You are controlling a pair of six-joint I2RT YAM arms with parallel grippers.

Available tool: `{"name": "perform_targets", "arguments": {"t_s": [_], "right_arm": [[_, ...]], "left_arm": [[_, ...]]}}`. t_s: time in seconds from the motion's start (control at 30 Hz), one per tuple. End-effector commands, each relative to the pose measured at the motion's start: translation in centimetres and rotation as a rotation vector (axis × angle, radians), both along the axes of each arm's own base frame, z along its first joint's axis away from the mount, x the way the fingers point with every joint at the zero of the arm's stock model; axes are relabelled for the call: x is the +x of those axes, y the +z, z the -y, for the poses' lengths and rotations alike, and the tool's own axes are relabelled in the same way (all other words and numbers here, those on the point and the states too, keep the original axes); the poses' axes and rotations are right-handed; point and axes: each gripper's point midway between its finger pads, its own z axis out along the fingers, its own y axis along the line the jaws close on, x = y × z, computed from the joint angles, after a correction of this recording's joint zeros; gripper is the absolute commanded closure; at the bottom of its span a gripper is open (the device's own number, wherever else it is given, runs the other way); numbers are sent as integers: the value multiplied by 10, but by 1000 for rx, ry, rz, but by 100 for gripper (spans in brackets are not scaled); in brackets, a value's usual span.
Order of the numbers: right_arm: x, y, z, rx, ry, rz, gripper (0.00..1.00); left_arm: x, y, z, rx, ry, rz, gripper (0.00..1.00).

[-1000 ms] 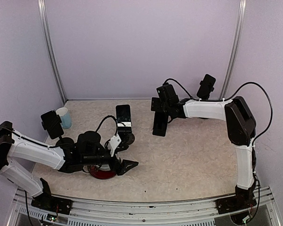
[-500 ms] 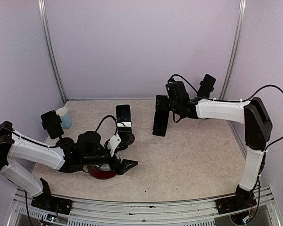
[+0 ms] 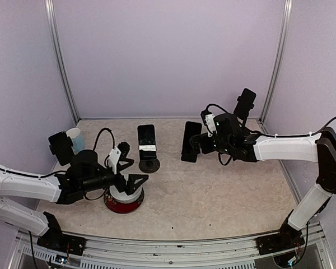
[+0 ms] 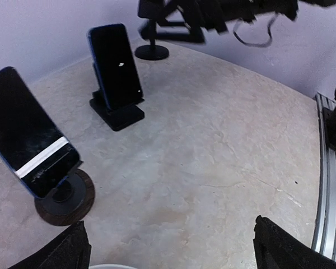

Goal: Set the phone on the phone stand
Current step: Reset both arms

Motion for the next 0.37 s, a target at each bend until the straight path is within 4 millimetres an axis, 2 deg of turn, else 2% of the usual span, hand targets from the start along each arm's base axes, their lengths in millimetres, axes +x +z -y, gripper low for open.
{"name": "perform_targets", "arguments": {"t_s": [0.0,0.13,0.23,0.33], "right_arm": [[-27,19,2,22,95,46,0],[-48,44,12,66,142,131,0],[-50,49,17,64,138,165,0],[-45,46,19,61,115,169,0]], "left_arm": [[37,40,-55,-151,244,-10,1],[44,68,-94,-219,381,25,1],[39,84,-106,-282,415,55,1],[38,88,-112,-290,433,70,1]]}}
